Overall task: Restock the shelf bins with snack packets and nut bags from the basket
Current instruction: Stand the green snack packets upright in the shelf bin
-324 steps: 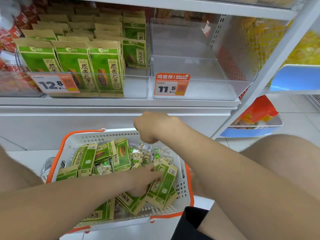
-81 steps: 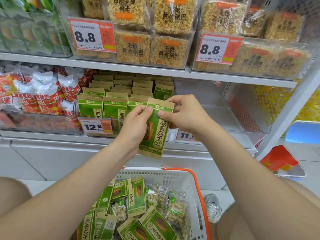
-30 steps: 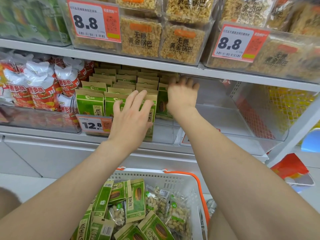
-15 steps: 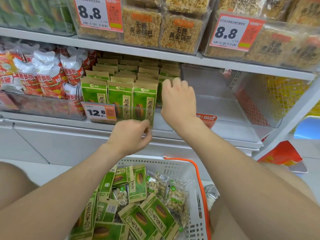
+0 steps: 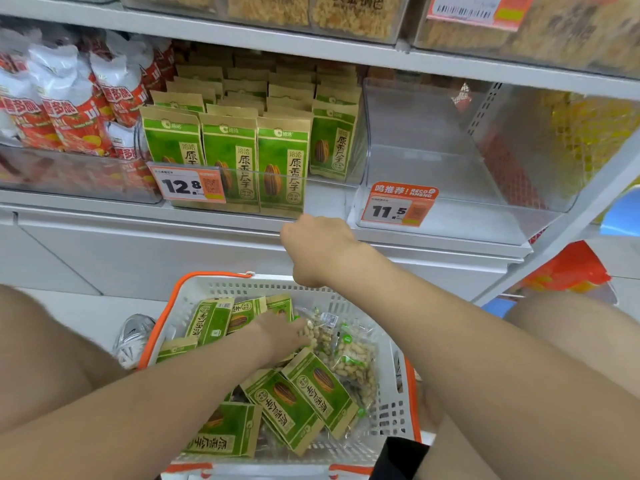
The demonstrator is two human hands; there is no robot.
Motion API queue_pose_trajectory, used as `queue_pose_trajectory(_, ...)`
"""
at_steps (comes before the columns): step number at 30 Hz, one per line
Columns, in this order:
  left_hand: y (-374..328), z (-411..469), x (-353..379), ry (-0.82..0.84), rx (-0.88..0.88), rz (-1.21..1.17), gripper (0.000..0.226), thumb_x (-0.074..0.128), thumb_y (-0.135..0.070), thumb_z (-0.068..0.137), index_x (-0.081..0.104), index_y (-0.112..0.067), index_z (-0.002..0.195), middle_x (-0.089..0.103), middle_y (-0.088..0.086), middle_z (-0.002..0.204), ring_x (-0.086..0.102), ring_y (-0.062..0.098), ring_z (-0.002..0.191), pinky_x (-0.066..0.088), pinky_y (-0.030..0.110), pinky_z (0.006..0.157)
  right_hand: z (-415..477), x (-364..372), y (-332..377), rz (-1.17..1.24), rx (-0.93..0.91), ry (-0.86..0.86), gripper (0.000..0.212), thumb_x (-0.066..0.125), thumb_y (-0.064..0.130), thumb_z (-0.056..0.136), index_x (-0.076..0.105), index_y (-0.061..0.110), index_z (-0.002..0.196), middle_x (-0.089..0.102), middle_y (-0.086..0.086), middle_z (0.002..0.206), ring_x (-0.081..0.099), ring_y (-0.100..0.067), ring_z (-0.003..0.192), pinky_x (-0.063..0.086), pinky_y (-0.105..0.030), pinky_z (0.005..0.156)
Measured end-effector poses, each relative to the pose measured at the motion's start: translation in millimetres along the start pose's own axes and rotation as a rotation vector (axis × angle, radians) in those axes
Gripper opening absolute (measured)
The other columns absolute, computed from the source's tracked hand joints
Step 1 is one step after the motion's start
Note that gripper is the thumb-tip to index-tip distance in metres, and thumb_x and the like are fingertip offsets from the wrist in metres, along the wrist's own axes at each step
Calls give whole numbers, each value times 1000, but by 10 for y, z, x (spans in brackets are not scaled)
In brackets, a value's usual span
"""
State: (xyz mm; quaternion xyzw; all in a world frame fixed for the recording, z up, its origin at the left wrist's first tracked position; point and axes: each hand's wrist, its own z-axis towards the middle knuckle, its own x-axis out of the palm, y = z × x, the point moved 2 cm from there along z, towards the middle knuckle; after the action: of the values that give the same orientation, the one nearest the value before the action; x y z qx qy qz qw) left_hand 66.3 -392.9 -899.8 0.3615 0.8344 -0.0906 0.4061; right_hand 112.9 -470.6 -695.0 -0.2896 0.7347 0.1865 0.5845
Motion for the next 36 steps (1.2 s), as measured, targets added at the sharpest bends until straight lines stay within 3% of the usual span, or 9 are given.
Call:
queue_pose_trajectory(2, -35, 58, 81, 10, 33, 75, 71, 68, -3, 95, 37, -19, 157, 26, 12, 168, 52, 39, 133, 51, 50, 100, -13, -27, -20, 4, 10, 14, 36, 59, 5, 88, 30, 18, 73, 39, -2, 77, 42, -18, 60, 31, -30, 49)
queue_pose_trajectory(5, -9, 91, 50, -69, 71, 116, 48, 65, -7, 98, 51, -12, 144, 51, 13, 149, 60, 33, 122, 52, 47, 98, -33, -80, -40, 3, 18, 28, 30, 59, 6, 89, 36, 18, 75, 44, -2, 79, 46, -18, 62, 31, -30, 49)
queue_pose_trajectory(11, 105, 111, 58, -91, 64, 218, 54, 71, -8, 95, 53, -17, 145, 54, 9, 149, 52, 30, 136, 45, 50, 110, -99, -164, -24, -2, 4, 77, 23, 60, 10, 92, 42, 16, 79, 45, -2, 81, 47, -18, 63, 33, -31, 51)
queue_pose_trajectory(15, 219, 64, -1, -127, 13, 194, 33, 69, -8, 95, 68, -19, 126, 62, 5, 138, 53, 27, 127, 44, 45, 108, -136, -193, -36, -23, 7, 161, 24, 59, 10, 94, 42, 16, 78, 46, -3, 84, 49, -18, 65, 38, -31, 52)
queue_pose_trajectory(20, 455, -112, -438, -442, -228, -479, 13, 69, -30, 98, 73, -25, 109, 72, -1, 112, 60, 22, 109, 41, 34, 84, -165, -292, -117, -33, 9, 239, 6, 54, 4, 97, 52, 10, 95, 46, -4, 85, 47, -17, 65, 39, -32, 54)
queue_pose_trajectory(26, 613, -503, -882, -885, -349, -1263, 34, 51, -31, 110, 64, -9, 87, 60, 0, 70, 53, 19, 68, 35, 34, 60, -173, -405, -270, -21, 57, 203, 8, 58, 17, 100, 59, 10, 102, 51, -6, 85, 52, -19, 69, 36, -31, 51)
queue_pose_trajectory(30, 561, -734, -1161, -1008, -328, -1664, 34, 43, -32, 113, 57, -5, 97, 58, 6, 79, 53, 18, 71, 38, 37, 68, -158, -514, -432, 162, 117, 54, 23, 60, 26, 100, 55, 11, 83, 53, -6, 82, 58, -25, 75, 40, -32, 57)
queue_pose_trajectory(34, 607, -939, -1344, -1066, -246, -1860, 28, 42, -27, 114, 62, -9, 110, 73, 17, 98, 67, 21, 85, 51, 37, 76, -109, -628, -591, 400, 166, -130, 40, 72, 45, 94, 58, 18, 119, 55, -7, 118, 57, -28, 106, 49, -37, 85)
queue_pose_trajectory(36, 656, -1074, -1451, -1132, -250, -1880, 26, 43, -25, 114, 63, -11, 107, 72, 10, 92, 67, 18, 81, 53, 30, 68, -65, -651, -623, 469, 180, -206, 36, 72, 46, 93, 60, 23, 117, 55, -8, 124, 53, -26, 113, 46, -37, 90)
